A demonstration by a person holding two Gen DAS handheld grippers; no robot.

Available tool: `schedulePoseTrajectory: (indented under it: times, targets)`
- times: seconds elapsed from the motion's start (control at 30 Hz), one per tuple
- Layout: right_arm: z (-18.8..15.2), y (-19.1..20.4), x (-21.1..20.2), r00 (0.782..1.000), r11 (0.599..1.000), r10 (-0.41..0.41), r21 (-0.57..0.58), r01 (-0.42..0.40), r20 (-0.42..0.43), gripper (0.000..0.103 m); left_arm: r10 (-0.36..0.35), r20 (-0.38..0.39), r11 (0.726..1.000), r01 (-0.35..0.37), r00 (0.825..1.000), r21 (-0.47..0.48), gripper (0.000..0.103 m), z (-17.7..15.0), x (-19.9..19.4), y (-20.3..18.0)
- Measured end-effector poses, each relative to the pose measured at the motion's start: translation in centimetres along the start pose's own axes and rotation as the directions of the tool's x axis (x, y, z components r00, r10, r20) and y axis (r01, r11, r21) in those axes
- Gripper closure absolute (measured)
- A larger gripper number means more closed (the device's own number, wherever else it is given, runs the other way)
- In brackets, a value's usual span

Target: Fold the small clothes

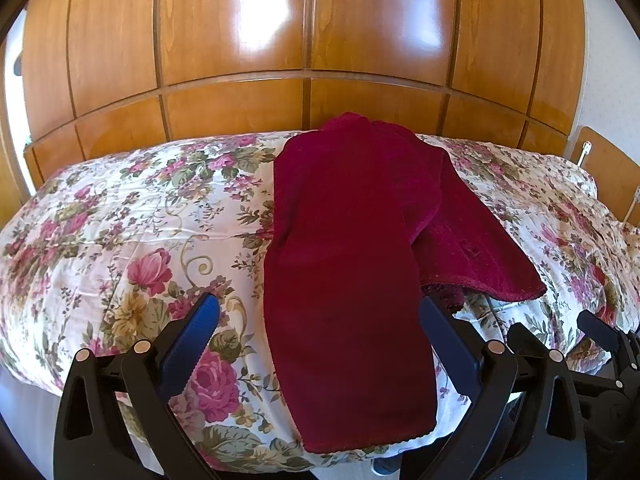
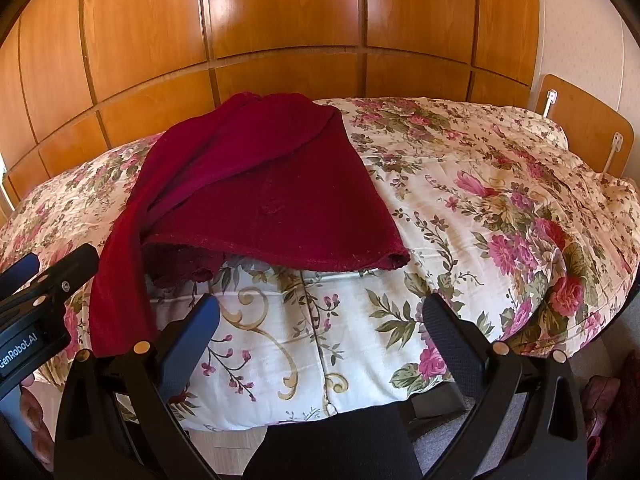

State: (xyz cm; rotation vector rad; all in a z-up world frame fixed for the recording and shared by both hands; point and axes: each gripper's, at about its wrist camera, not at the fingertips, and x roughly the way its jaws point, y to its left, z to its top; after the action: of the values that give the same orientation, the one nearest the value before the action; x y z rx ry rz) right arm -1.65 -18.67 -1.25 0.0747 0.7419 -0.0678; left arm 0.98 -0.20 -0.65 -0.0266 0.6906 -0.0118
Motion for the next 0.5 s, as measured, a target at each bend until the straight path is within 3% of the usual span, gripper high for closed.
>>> schedulePoseTrajectory:
  times: [0.5]
  targets:
    - [-0.02,-0.3,0.35,1.0,1.0,-0.003,0.01,0.003,-0.012,0.002,-0.018,-0.021,1.0,0.019,1.0,0.013,0.004,0.02,0.67,-0.16]
